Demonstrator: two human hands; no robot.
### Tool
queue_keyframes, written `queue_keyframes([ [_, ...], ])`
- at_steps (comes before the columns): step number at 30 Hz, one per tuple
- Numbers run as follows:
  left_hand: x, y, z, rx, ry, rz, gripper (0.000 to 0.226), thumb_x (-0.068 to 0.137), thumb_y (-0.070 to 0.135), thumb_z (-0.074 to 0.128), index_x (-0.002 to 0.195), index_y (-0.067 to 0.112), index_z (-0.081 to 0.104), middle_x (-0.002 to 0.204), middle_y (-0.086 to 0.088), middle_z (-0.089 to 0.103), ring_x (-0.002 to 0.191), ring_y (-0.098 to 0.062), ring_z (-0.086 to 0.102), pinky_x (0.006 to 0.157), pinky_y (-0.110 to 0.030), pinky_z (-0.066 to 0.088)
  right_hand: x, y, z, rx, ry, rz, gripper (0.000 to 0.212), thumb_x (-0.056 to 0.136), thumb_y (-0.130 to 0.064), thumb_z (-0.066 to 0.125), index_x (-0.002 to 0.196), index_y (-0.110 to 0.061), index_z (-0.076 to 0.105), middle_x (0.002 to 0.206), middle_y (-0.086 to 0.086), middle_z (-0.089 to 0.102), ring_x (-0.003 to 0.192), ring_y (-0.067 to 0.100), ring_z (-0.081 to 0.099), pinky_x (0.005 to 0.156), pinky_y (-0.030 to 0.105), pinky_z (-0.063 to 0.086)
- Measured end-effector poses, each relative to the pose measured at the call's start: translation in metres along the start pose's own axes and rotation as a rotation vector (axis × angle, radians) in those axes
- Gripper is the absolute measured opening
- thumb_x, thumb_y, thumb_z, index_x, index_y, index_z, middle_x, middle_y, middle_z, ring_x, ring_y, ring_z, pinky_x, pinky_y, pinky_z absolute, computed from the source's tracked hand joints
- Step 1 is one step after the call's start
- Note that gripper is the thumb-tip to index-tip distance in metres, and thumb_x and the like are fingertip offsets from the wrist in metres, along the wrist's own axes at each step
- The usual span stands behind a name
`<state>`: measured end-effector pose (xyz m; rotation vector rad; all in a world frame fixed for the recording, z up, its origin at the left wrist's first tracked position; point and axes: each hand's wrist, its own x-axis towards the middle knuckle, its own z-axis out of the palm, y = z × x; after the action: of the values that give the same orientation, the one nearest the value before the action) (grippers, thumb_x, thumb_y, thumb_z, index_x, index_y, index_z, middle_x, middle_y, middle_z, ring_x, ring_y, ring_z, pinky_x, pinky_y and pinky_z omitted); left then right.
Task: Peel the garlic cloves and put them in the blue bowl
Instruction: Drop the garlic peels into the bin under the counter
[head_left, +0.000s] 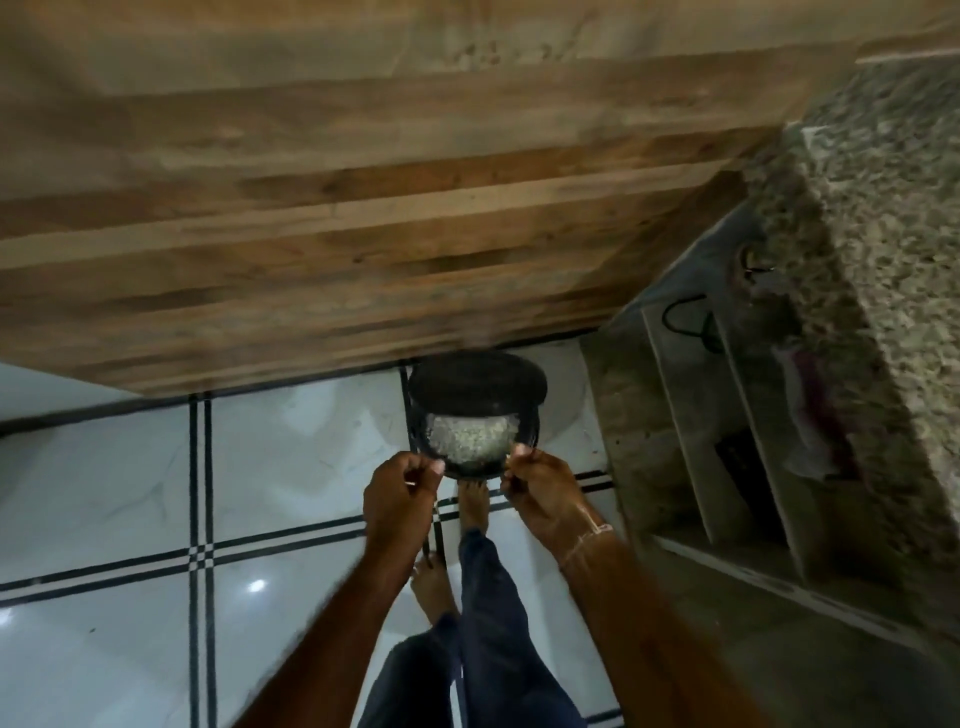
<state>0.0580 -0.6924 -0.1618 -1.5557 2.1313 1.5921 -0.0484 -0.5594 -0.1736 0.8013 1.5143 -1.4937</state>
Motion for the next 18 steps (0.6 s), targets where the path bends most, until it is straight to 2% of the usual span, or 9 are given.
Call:
queue_keyframes([
  [5, 0.087, -0.048, 0.072, -0.049, -0.088, -0.269, 0.024, 0.095, 0.030, 0.072, 0.074, 0.017, 0.070, 0.079, -0.006, 0.072, 0.085, -0.030, 0.070, 0.076, -0.038, 0.056, 0.113, 0.029, 0.002, 0.048, 0.060, 0.110, 0.023, 0.101, 0.004, 0.057, 0.081, -0.006, 0.063, 0.060, 0.005, 0.057, 0.054, 0.012, 0.054, 0.052, 0.023, 0.050],
  [6, 0.111, -0.061, 0.094, -0.073, -0.083, -0.326, 0.023, 0.092, 0.030, 0.075, 0.075, 0.016, 0.072, 0.080, -0.010, 0.073, 0.083, -0.032, 0.070, 0.074, -0.038, 0.058, 0.142, 0.036, 0.003, 0.059, 0.067, 0.130, 0.019, 0.100, 0.004, 0.059, 0.083, -0.004, 0.063, 0.062, 0.006, 0.058, 0.057, 0.013, 0.055, 0.054, 0.023, 0.051],
  [8, 0.150, -0.078, 0.125, -0.102, -0.051, -0.422, 0.024, 0.086, 0.033, 0.082, 0.090, 0.010, 0.076, 0.093, -0.016, 0.076, 0.081, -0.030, 0.069, 0.063, -0.031, 0.053, 0.184, 0.043, 0.008, 0.097, 0.059, 0.157, 0.015, 0.099, 0.002, 0.062, 0.085, -0.003, 0.065, 0.067, 0.006, 0.061, 0.064, 0.016, 0.057, 0.057, 0.023, 0.053],
  [9, 0.170, -0.090, 0.142, -0.094, -0.031, -0.450, 0.036, 0.082, 0.038, 0.085, 0.100, 0.007, 0.076, 0.099, -0.016, 0.076, 0.084, -0.030, 0.070, 0.063, -0.029, 0.051, 0.207, 0.048, 0.011, 0.118, 0.059, 0.158, 0.017, 0.099, 0.002, 0.063, 0.083, -0.005, 0.066, 0.069, 0.006, 0.063, 0.067, 0.016, 0.058, 0.061, 0.025, 0.055],
  [11, 0.205, -0.116, 0.169, -0.100, -0.020, -0.498, 0.051, 0.075, 0.043, 0.089, 0.107, 0.006, 0.075, 0.105, -0.012, 0.076, 0.094, -0.032, 0.072, 0.073, -0.034, 0.057, 0.245, 0.053, 0.017, 0.156, 0.063, 0.161, 0.017, 0.100, 0.001, 0.062, 0.084, -0.005, 0.067, 0.073, 0.007, 0.065, 0.070, 0.017, 0.059, 0.083, 0.034, 0.058],
  [13, 0.231, -0.141, 0.188, -0.211, -0.029, -0.556, 0.042, 0.073, 0.034, 0.091, 0.103, 0.009, 0.075, 0.098, -0.010, 0.078, 0.091, -0.031, 0.075, 0.082, -0.045, 0.063, 0.264, 0.054, 0.020, 0.156, 0.055, 0.189, 0.010, 0.103, -0.004, 0.059, 0.103, 0.001, 0.067, 0.088, 0.012, 0.069, 0.077, 0.022, 0.064, 0.103, 0.045, 0.051],
  [15, 0.248, -0.158, 0.203, -0.272, -0.048, -0.602, 0.028, 0.082, 0.022, 0.083, 0.105, 0.010, 0.075, 0.094, -0.008, 0.078, 0.090, -0.030, 0.076, 0.085, -0.049, 0.063, 0.282, 0.060, 0.020, 0.109, 0.066, 0.196, 0.029, 0.109, -0.013, 0.049, 0.131, 0.004, 0.059, 0.116, 0.014, 0.070, 0.103, 0.028, 0.068, 0.106, 0.044, 0.048],
  [16, 0.253, -0.164, 0.210, -0.288, -0.057, -0.604, 0.019, 0.087, 0.017, 0.078, 0.105, 0.012, 0.075, 0.098, -0.008, 0.078, 0.095, -0.031, 0.075, 0.090, -0.050, 0.062, 0.288, 0.062, 0.021, 0.092, 0.052, 0.226, 0.034, 0.111, -0.016, 0.044, 0.137, 0.003, 0.055, 0.122, 0.011, 0.068, 0.117, 0.028, 0.064, 0.104, 0.043, 0.048],
  [18, 0.246, -0.145, 0.214, -0.251, -0.046, -0.525, 0.023, 0.094, 0.017, 0.072, 0.116, 0.019, 0.074, 0.116, -0.009, 0.074, 0.109, -0.034, 0.069, 0.096, -0.048, 0.058, 0.297, 0.060, 0.019, 0.016, 0.079, 0.230, 0.037, 0.112, -0.018, 0.039, 0.142, -0.001, 0.052, 0.116, 0.006, 0.069, 0.124, 0.027, 0.060, 0.100, 0.042, 0.045],
])
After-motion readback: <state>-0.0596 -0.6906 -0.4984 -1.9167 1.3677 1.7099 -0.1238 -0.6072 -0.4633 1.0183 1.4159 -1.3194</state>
